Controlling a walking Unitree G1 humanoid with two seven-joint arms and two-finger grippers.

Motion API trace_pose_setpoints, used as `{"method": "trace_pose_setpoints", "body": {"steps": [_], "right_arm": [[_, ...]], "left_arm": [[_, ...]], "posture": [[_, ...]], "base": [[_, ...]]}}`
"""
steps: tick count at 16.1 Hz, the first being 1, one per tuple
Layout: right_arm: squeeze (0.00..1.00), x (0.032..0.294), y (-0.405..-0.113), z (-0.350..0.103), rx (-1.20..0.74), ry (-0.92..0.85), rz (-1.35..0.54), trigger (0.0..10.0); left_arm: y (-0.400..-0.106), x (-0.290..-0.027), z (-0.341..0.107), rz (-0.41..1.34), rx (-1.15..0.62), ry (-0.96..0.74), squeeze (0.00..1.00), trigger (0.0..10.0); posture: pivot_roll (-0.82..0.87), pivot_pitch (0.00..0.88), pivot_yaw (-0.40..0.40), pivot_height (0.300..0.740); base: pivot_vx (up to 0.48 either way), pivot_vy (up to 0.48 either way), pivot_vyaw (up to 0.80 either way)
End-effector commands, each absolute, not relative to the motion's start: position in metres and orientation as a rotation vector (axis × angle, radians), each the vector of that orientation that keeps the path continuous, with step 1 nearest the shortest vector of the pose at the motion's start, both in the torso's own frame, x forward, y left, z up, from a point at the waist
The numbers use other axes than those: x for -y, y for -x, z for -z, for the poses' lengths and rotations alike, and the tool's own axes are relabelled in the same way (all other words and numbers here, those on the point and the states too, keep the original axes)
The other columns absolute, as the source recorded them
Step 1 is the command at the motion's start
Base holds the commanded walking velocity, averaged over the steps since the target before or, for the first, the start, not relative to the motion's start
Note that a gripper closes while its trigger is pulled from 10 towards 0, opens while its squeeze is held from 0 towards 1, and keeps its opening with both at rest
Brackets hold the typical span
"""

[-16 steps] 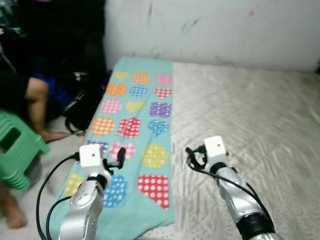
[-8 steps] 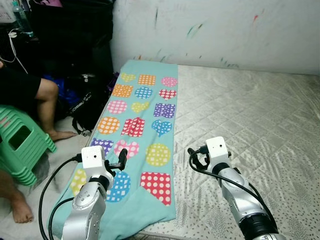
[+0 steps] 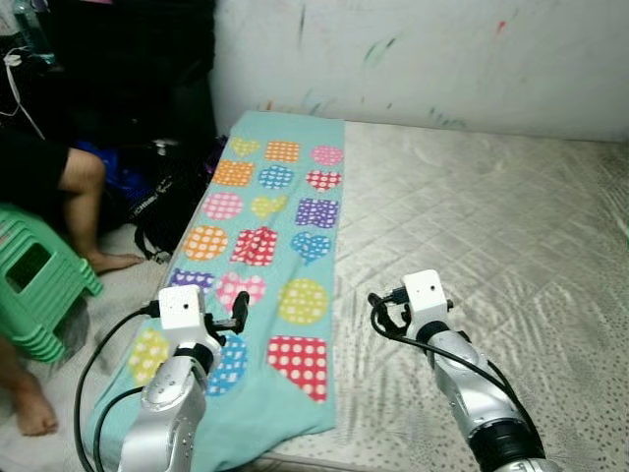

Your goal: Clean up the room

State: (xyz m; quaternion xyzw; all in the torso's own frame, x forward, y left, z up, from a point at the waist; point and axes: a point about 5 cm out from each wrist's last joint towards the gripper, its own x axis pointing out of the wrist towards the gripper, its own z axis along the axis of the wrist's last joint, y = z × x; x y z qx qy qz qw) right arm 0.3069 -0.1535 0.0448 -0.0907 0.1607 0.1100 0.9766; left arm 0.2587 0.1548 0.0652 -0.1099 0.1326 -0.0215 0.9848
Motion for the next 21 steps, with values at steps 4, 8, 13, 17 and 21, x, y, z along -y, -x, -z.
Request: {"method": "trace_pose_setpoints", "body": {"steps": [4, 8, 13, 17, 21], "right_arm": [[0.0, 0.1533, -0.3082, -0.0444, -0.34, 0.173, -0.22, 10.0], [0.0, 0.1531, -0.3083, -0.0443, -0.342, 0.17, -0.218, 10.0], [0.0, 0.1532, -0.3091, -0.0444, -0.342, 0.171, -0.217, 10.0], [0.0, 0.1535, -0.3094, -0.0445, -0.344, 0.173, -0.218, 10.0], [0.0, 0.1535, -0.3098, -0.0442, -0.348, 0.174, -0.218, 10.0]], "left_arm": [[-0.2578, -0.154, -0.0641, 0.053, -0.279, 0.219, 0.0, 10.0], [-0.258, -0.1553, -0.065, 0.039, -0.271, 0.238, 0.0, 10.0], [-0.2591, -0.1544, -0.0658, 0.04, -0.268, 0.253, 0.0, 10.0], [-0.2596, -0.1544, -0.0658, 0.039, -0.269, 0.257, 0.0, 10.0], [-0.2598, -0.1544, -0.066, 0.038, -0.268, 0.26, 0.0, 10.0]], "posture": [[-0.08, 0.0, -0.03, 0.74], [-0.08, 0.0, -0.029, 0.74], [-0.08, 0.0, -0.029, 0.74], [-0.08, 0.0, -0.031, 0.74], [-0.08, 0.0, -0.031, 0.74]], "base": [[0.0, -0.402, 0.0], [0.0, 0.0, 0.0], [0.0, 0.342, 0.0], [0.0, 0.48, 0.0], [0.0, 0.48, 0.0]]}}
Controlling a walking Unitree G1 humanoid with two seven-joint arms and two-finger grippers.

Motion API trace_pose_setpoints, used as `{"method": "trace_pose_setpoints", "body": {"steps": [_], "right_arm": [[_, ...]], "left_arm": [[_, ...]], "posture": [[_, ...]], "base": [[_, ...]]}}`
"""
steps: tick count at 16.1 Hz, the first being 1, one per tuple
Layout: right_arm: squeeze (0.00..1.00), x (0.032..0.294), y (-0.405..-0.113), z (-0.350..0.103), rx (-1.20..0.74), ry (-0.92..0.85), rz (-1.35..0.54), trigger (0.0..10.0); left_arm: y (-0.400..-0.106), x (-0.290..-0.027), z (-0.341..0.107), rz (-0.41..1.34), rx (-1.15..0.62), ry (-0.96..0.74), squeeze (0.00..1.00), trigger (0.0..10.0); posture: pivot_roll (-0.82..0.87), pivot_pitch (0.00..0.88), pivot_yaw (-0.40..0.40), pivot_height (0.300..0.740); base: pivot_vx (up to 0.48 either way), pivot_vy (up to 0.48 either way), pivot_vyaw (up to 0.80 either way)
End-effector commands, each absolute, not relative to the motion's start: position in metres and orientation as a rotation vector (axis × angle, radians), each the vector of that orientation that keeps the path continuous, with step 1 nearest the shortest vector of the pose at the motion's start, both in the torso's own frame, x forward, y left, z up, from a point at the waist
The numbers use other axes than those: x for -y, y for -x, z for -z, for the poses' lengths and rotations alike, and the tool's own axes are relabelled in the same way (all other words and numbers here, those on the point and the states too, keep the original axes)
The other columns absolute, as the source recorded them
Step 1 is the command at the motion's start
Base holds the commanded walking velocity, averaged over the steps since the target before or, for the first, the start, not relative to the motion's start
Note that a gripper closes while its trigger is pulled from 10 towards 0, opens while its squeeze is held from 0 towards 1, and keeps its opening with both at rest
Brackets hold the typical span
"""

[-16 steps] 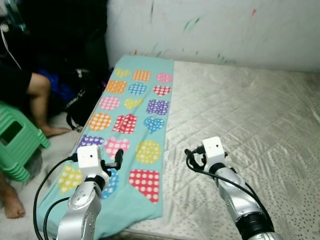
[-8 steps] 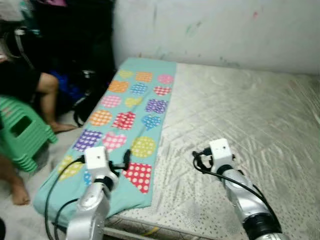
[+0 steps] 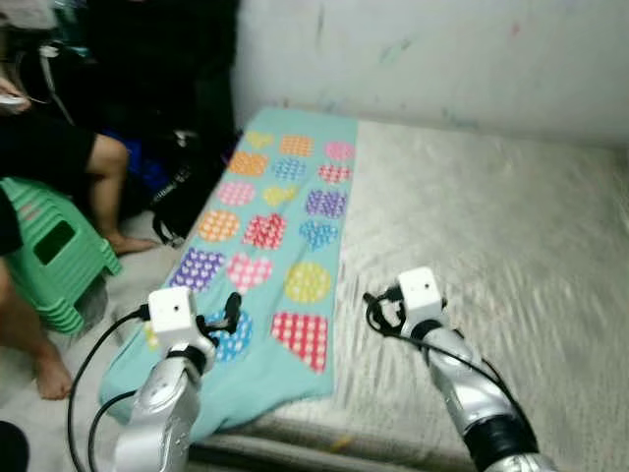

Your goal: Clean up the room

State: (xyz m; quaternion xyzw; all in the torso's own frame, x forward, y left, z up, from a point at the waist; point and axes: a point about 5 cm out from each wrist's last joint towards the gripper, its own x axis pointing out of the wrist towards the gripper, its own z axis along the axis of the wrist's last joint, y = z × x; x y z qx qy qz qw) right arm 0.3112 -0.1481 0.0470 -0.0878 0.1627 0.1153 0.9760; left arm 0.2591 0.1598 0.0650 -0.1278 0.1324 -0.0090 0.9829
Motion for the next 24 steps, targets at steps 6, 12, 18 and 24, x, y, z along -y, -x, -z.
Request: {"method": "trace_pose_setpoints", "body": {"steps": [6, 12, 18, 24], "right_arm": [[0.0, 0.1532, -0.3099, -0.043, -0.358, 0.17, -0.219, 10.0], [0.0, 0.1523, -0.3097, -0.0423, -0.361, 0.168, -0.221, 10.0], [0.0, 0.1526, -0.3089, -0.041, -0.37, 0.17, -0.226, 10.0], [0.0, 0.1528, -0.3089, -0.0405, -0.374, 0.168, -0.226, 10.0]], "left_arm": [[-0.2603, -0.1549, -0.0662, 0.038, -0.266, 0.257, 0.0, 10.0], [-0.2594, -0.1521, -0.073, 0.082, -0.215, 0.288, 0.0, 10.0], [-0.2582, -0.1512, -0.0724, 0.095, -0.212, 0.293, 0.0, 10.0], [-0.2578, -0.1504, -0.0723, 0.096, -0.218, 0.283, 0.0, 10.0]], "posture": [[-0.08, 0.0, -0.03, 0.74], [-0.08, 0.0, -0.028, 0.74], [-0.08, 0.0, -0.029, 0.74], [-0.08, 0.0, -0.031, 0.74]], "base": [[0.0, 0.48, -0.31], [0.0, 0.0, 0.0], [0.317, 0.0, 0.0], [0.326, 0.0, -0.32]]}}
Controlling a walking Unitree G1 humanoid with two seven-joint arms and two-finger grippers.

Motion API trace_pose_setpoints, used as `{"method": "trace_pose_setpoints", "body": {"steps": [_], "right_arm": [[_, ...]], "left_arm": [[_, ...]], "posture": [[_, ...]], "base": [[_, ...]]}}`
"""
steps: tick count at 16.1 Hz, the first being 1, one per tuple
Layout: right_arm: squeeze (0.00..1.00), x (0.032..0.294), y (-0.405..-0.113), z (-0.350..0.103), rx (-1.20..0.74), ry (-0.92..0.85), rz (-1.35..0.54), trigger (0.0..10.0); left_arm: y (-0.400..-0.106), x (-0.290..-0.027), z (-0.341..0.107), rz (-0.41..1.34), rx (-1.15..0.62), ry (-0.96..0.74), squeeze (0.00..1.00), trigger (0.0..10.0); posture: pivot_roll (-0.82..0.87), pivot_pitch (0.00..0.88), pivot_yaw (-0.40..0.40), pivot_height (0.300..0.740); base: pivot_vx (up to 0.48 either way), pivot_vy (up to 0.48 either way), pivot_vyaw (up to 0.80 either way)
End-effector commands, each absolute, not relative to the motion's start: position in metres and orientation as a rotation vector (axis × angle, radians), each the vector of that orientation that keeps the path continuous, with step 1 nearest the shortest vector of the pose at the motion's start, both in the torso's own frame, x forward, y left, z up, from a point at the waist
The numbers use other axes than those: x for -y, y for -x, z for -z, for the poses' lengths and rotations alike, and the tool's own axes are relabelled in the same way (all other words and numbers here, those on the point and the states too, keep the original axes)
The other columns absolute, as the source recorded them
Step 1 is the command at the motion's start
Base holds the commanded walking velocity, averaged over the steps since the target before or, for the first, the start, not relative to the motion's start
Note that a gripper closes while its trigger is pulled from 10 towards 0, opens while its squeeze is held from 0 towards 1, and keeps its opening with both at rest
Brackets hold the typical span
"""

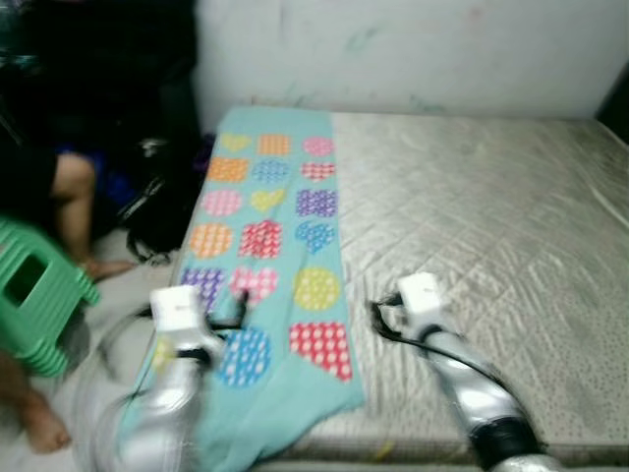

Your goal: Clean up the room

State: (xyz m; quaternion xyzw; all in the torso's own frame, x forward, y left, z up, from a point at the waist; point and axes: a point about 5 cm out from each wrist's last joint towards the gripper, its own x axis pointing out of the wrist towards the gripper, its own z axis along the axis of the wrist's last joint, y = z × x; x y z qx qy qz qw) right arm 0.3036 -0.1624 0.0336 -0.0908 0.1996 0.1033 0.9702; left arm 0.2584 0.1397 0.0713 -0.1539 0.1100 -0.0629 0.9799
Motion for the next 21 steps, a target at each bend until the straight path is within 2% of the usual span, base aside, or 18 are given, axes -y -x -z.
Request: {"method": "trace_pose_setpoints", "body": {"steps": [1, 12, 21], "right_arm": [[0.0, 0.1527, -0.3091, -0.0405, -0.374, 0.165, -0.225, 10.0], [0.0, 0.1528, -0.3096, -0.0403, -0.378, 0.164, -0.223, 10.0], [0.0, 0.1528, -0.3092, -0.0391, -0.387, 0.166, -0.225, 10.0]], "left_arm": [[-0.258, -0.1513, -0.0721, 0.092, -0.214, 0.283, 0.0, 10.0], [-0.2582, -0.152, -0.0695, 0.087, -0.233, 0.291, 0.0, 10.0], [-0.2584, -0.1502, -0.0656, 0.091, -0.265, 0.282, 0.0, 10.0]], "posture": [[-0.08, 0.0, -0.029, 0.74], [-0.08, 0.0, -0.03, 0.74], [-0.08, 0.0, -0.03, 0.74]], "base": [[0.0, 0.0, 0.0], [0.0, 0.0, 0.0], [0.0, 0.0, -0.8]]}}
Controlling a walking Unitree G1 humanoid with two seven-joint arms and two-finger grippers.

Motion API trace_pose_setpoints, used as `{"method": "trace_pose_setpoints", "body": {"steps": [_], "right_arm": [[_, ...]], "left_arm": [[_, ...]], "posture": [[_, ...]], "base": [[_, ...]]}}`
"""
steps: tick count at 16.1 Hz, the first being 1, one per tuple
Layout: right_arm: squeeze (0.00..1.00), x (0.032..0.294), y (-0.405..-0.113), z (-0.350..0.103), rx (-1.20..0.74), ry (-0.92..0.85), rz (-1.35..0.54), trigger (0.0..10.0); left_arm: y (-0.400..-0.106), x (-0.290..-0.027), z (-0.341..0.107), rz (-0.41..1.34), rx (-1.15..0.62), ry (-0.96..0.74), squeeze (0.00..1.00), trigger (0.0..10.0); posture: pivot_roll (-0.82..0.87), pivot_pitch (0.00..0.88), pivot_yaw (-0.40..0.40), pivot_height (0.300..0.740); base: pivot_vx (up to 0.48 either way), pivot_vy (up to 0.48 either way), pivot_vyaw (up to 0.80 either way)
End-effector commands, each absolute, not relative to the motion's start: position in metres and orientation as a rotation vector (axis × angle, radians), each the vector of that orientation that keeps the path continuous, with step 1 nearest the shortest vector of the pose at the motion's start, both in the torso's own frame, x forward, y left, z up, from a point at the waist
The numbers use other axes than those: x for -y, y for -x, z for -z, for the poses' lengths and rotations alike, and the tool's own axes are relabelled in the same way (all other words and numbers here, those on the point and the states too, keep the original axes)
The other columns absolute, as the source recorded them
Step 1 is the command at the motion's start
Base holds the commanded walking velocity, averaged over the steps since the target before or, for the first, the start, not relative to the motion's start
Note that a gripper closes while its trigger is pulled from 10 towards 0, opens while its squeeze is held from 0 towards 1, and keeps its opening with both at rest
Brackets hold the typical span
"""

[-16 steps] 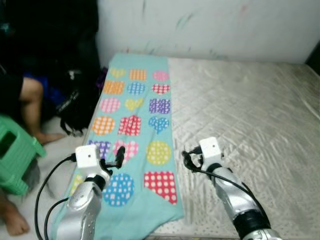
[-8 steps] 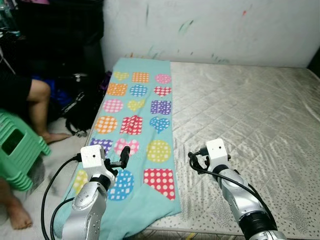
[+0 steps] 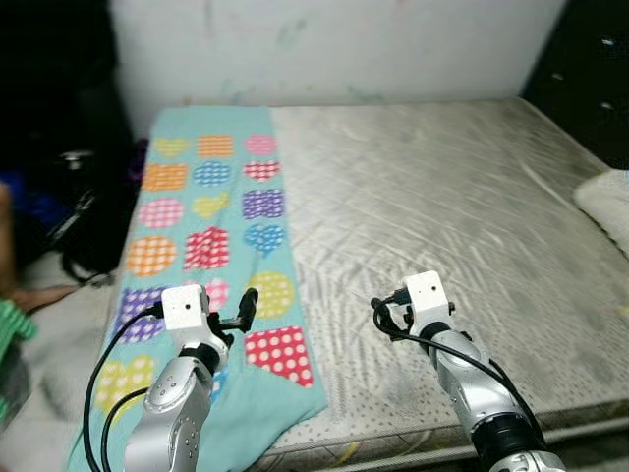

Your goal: Clean up the room

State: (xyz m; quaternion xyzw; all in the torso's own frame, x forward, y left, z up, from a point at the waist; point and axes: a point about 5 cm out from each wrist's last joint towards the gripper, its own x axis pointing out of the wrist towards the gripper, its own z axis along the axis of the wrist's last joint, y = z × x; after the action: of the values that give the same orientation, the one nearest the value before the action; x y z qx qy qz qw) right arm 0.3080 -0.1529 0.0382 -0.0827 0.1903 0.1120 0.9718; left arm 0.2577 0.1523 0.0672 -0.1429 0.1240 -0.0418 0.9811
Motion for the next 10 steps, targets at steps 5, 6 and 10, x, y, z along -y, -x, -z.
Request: {"method": "trace_pose_setpoints", "body": {"steps": [5, 6, 10], "right_arm": [[0.0, 0.152, -0.31, -0.04, -0.379, 0.164, -0.226, 10.0], [0.0, 0.153, -0.311, -0.043, -0.364, 0.175, -0.22, 10.0], [0.0, 0.166, -0.318, -0.048, -0.359, 0.191, -0.177, 10.0]], "left_arm": [[-0.259, -0.147, -0.058, 0.084, -0.332, 0.28, 0.0, 10.0], [-0.26, -0.148, -0.056, 0.076, -0.348, 0.28, 0.0, 10.0], [-0.264, -0.154, -0.051, 0.028, -0.388, 0.224, 0.0, 10.0]], "posture": [[-0.08, 0.0, -0.028, 0.74], [-0.08, 0.0, -0.028, 0.74], [-0.08, 0.0, -0.027, 0.74]], "base": [[0.0, 0.0, -0.16], [0.0, 0.0, 0.0], [0.0, 0.0, 0.0]]}}
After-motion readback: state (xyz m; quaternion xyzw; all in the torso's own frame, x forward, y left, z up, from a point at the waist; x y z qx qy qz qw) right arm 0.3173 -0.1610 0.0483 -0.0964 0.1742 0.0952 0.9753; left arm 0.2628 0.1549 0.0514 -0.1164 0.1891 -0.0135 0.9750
